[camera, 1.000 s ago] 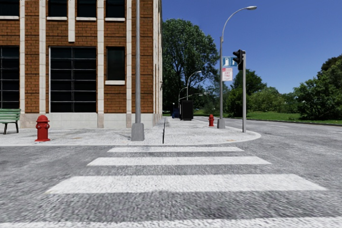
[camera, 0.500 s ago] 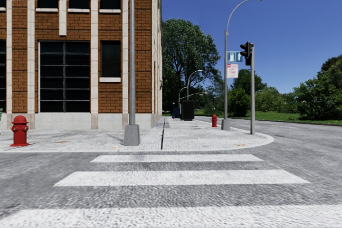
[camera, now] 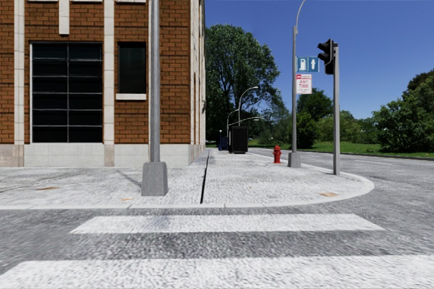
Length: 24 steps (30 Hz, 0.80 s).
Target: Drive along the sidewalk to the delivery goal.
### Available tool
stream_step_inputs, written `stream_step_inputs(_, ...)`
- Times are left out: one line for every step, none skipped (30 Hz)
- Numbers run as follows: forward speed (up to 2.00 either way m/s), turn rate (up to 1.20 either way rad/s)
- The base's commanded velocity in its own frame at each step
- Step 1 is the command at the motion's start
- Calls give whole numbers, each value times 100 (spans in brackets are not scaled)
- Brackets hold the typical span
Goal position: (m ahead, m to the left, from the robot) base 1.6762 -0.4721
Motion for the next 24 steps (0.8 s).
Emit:
stream_step_inputs(200, 0)
stream_step_inputs(200, 0)
stream_step_inputs(200, 0)
stream_step_inputs(200, 0)
stream_step_inputs(200, 0)
stream_step_inputs(200, 0)
stream_step_inputs(200, 0)
stream_step_inputs(200, -1)
stream_step_inputs(200, -4)
stream_step_inputs(194, -11)
stream_step_inputs(194, -11)
stream_step_inputs(176, -13)
stream_step_inputs(161, -14)
stream_step_inputs(156, -14)
stream_step_inputs(156, -14)
stream_step_inputs(153, -14)
stream_step_inputs(140, -20)
stream_step_inputs(135, -24)
stream_step_inputs(135, -24)
stream_step_inputs(133, -29)
stream_step_inputs(131, -31)
stream_step_inputs(130, -31)
stream_step_inputs(130, -31)
stream_step_inputs(128, -31)
